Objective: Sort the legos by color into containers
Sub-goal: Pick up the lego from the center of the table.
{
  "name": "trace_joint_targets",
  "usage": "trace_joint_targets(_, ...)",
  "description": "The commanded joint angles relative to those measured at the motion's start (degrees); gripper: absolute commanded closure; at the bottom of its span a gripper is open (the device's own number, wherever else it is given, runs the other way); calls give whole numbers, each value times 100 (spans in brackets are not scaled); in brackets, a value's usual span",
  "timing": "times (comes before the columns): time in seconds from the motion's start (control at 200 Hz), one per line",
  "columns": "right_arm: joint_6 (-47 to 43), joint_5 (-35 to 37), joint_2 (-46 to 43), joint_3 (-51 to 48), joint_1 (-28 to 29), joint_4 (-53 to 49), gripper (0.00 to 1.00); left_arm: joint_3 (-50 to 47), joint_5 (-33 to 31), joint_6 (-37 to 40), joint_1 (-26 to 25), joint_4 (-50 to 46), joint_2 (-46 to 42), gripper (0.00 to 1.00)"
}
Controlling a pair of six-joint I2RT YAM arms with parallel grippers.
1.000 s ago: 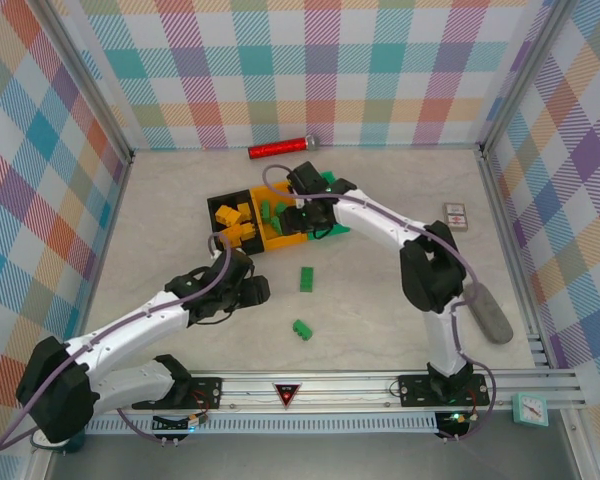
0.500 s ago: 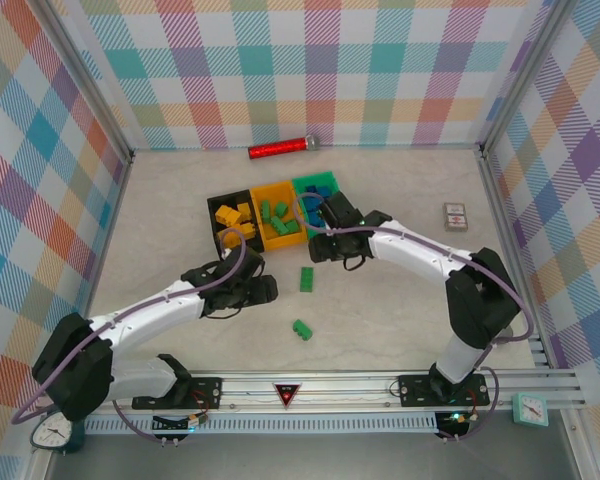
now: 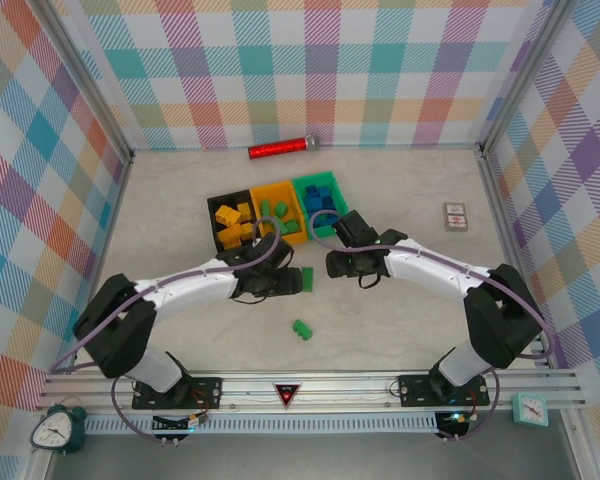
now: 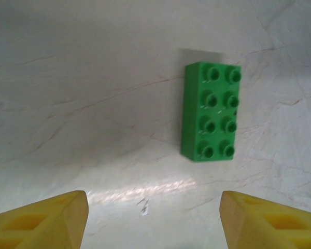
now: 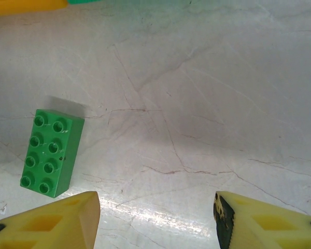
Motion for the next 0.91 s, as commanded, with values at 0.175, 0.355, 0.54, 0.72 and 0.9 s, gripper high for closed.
trace_joint_targets(0.175,249,166,-207,-272,-209,44,40,1499,-74,293,-261,-1120,1660,35)
trace_joint_targets(0.355,257,178,-374,-486,-215,94,39,2069,-126,405,-308,-1431,2229,36)
trace_joint_targets(0.54,253,200,-492,-650,-241,128,39,2513,-232,524,-335,-1837,2619,64)
trace_joint_targets(0.72,274,169,-520,-700,-251,155,39,2605,-456,537,-344,-2055,2583,88)
trace_joint_targets(0.9,290,88,-493,-717,-250,206,39,2813,-839,664,-339,-2339,2412,89)
